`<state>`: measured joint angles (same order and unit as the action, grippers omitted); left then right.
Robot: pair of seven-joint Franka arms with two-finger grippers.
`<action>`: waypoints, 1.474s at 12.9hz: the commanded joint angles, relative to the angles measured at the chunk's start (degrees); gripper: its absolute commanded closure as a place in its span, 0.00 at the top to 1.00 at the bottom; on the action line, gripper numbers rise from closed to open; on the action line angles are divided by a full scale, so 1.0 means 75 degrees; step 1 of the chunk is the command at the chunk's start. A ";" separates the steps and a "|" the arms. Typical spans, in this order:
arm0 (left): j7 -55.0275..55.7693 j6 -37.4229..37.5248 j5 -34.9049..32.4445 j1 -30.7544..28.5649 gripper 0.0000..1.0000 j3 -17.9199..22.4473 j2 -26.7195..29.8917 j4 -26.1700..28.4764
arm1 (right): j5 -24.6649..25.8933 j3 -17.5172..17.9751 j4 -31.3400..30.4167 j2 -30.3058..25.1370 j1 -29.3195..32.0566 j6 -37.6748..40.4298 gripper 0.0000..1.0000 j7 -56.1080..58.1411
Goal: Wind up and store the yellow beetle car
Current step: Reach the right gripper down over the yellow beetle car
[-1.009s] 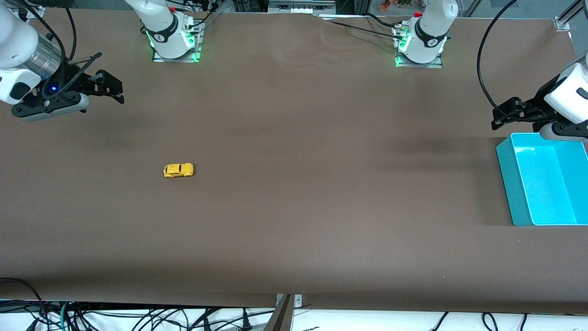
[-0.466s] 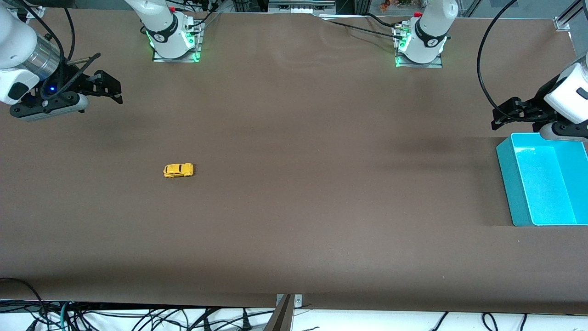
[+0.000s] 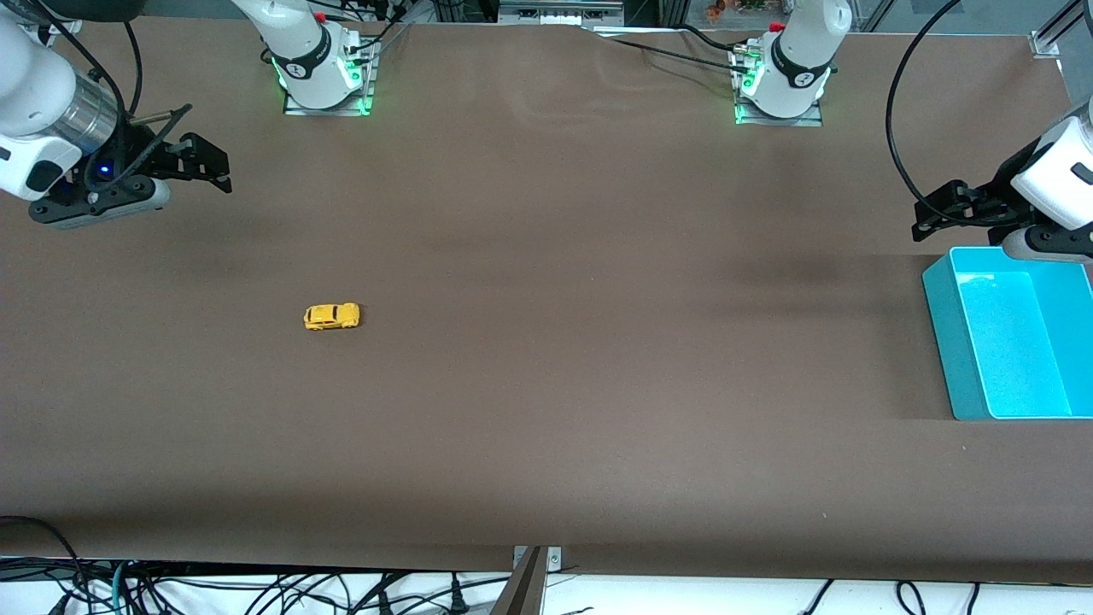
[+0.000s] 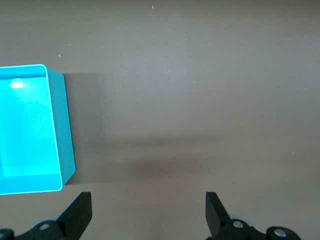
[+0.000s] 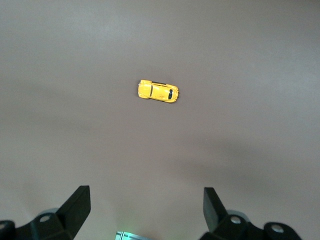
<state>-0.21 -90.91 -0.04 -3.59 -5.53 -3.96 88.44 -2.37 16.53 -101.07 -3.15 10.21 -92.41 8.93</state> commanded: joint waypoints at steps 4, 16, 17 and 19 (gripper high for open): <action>-0.0159 0.0075 0.0181 -0.0036 1.00 0.0010 0.0012 -0.0050 | 0.0035 0.0327 -0.1064 0.0326 0.0009 -0.1197 1.00 0.2143; -0.3057 0.0098 0.0346 -0.0036 1.00 0.0010 -0.0362 -0.0038 | 0.1113 0.0526 -0.2884 0.2878 0.0067 -0.6637 1.00 0.8920; -0.3576 0.0087 0.0311 -0.0036 1.00 0.0010 -0.0421 -0.0038 | 0.1136 0.0515 -0.2895 0.3055 0.0068 -0.6860 1.00 0.9016; -0.4665 0.0051 0.0252 -0.0013 1.00 0.0010 -0.0537 -0.0038 | 0.1253 0.0515 -0.3070 0.3220 0.0068 -0.7247 1.00 0.9028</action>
<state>-27.00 -90.80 1.68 -3.65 -5.45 -6.98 88.59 5.86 20.06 -122.87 20.33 10.27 -143.97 75.33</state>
